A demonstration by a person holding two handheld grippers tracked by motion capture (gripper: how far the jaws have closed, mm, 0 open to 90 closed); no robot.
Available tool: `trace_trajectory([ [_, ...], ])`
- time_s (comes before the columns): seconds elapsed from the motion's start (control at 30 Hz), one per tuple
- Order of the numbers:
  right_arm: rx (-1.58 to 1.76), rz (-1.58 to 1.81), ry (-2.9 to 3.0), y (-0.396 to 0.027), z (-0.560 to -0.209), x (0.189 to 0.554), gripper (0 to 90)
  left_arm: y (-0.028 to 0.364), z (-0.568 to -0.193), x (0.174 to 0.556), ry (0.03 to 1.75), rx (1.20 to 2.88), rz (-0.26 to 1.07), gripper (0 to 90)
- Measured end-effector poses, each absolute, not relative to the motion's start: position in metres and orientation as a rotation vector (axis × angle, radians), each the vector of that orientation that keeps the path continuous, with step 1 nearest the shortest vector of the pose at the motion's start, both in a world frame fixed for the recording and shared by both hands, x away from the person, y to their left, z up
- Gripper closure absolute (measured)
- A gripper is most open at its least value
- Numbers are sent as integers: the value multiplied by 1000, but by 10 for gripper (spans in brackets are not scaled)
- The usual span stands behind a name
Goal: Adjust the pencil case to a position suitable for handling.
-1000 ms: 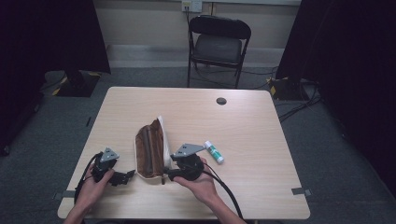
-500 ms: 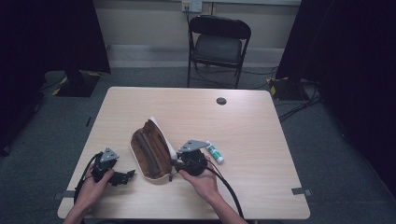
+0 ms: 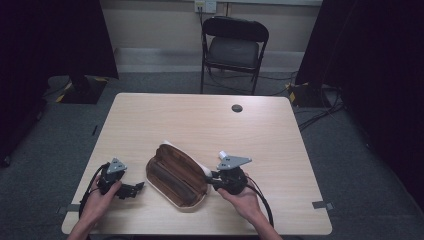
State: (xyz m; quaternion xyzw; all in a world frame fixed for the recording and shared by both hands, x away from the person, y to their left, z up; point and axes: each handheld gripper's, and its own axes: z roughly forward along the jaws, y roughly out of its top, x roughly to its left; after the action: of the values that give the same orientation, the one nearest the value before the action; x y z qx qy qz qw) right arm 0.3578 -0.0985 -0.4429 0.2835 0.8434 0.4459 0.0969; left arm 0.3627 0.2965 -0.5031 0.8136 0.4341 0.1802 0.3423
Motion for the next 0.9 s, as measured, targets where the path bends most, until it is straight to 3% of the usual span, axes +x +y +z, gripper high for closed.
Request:
trace_trajectory([
  [0.3,775,1358,2543,-120,-441,356,756,297,-503,363,1127,2117,468,0],
  [0.47,823,1257,2467,-123,-443,349,596,297,-503,363,1126,2120,469,0],
  [0.77,944,1261,2395,-134,-448,348,593,297,-503,363,1126,2120,468,0],
  [0.9,877,1195,2381,-123,-453,349,675,297,-503,363,1127,2119,468,0],
])
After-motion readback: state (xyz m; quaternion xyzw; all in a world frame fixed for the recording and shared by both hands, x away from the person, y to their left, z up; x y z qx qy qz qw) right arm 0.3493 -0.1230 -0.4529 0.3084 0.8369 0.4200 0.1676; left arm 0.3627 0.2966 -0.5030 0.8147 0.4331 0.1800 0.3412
